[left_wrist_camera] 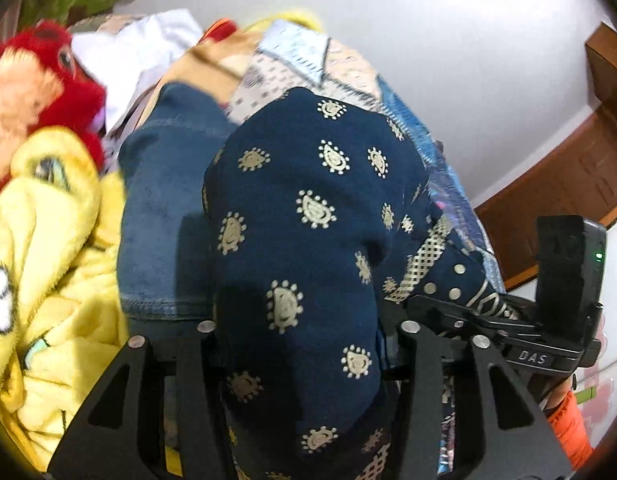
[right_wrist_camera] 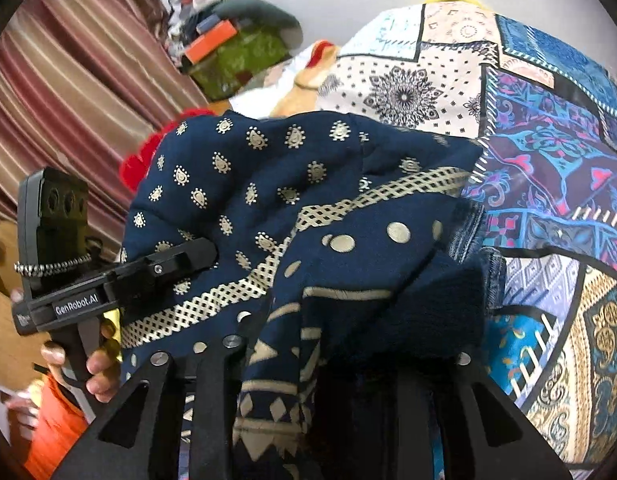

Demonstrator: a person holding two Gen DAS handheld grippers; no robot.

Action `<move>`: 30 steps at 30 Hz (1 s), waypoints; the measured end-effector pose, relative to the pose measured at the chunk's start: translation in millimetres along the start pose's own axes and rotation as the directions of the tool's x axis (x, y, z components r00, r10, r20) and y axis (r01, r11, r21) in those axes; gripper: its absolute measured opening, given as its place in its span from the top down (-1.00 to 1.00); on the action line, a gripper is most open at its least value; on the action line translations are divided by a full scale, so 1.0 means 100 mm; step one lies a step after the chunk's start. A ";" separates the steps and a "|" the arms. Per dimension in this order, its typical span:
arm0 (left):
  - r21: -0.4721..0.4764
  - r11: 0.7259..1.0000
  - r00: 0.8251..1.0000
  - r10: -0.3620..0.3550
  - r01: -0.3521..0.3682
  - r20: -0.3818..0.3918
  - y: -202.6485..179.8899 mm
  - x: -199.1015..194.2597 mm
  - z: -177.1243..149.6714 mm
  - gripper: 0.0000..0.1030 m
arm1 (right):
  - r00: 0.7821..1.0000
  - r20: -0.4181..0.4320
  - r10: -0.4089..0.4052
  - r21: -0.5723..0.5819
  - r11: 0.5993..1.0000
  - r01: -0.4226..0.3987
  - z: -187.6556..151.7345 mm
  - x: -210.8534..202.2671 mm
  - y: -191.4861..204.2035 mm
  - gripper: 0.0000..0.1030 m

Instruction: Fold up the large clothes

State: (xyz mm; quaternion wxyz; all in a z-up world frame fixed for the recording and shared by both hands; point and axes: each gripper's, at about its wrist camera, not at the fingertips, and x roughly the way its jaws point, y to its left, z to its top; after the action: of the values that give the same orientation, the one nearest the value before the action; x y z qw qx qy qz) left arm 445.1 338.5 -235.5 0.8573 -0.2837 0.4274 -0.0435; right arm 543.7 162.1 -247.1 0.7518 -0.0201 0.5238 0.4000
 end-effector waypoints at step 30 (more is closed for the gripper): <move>0.274 0.874 0.913 0.358 -0.402 0.197 -0.75 -1.23 -1.22 -0.58 | 0.954 0.134 -0.269 -0.217 0.931 0.293 -1.24 -0.89 0.73 -0.37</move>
State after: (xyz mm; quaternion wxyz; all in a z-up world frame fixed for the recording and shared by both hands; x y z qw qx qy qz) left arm 287.4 260.4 -166.7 0.9105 -0.0588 0.4016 0.0797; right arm 390.7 104.8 -203.1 0.8194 -0.1629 0.4257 0.3475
